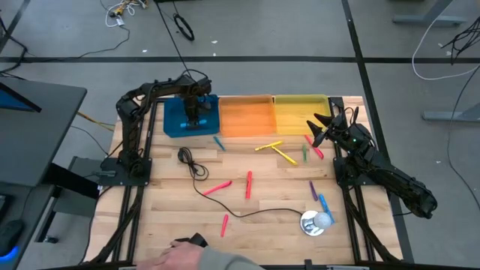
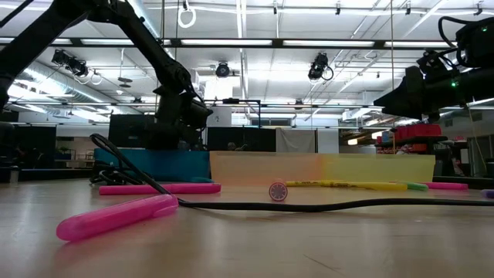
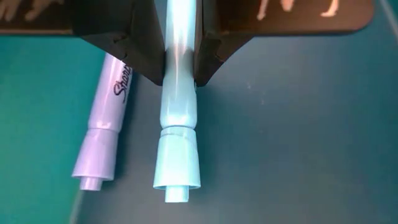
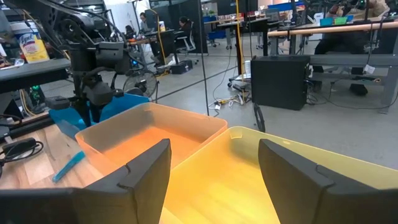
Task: Pick & Place Markers
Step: Put the left blue highlighter pen into the blue bin
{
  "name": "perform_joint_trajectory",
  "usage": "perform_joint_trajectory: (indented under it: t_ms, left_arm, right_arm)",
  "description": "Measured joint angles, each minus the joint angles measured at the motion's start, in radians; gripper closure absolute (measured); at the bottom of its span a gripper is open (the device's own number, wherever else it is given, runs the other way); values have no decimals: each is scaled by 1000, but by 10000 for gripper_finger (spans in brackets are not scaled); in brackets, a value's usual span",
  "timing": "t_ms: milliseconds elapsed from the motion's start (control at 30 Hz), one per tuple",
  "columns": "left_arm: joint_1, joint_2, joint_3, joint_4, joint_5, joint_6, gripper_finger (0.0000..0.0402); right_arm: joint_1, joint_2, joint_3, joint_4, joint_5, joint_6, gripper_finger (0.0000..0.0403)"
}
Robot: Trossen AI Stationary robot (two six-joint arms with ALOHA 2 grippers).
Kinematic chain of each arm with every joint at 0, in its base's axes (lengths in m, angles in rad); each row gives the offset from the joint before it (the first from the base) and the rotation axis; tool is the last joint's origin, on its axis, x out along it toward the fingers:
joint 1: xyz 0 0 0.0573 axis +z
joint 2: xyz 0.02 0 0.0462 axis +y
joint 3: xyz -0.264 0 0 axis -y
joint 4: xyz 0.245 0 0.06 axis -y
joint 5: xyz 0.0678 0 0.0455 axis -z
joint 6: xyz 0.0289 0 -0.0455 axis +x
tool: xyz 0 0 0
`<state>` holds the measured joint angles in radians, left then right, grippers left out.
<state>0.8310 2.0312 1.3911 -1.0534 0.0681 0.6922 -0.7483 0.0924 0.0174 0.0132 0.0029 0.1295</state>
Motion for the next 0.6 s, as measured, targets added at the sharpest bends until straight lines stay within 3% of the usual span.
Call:
perform_joint_trajectory:
  t_ms: [200,600]
  left_arm:
    - [-4,0,0,3,0,-1,335]
    - [-4,0,0,-3,-6,-45,271]
  right_arm:
    - [0,0,0,0,0,0,158]
    - [0,0,0,0,0,0,158]
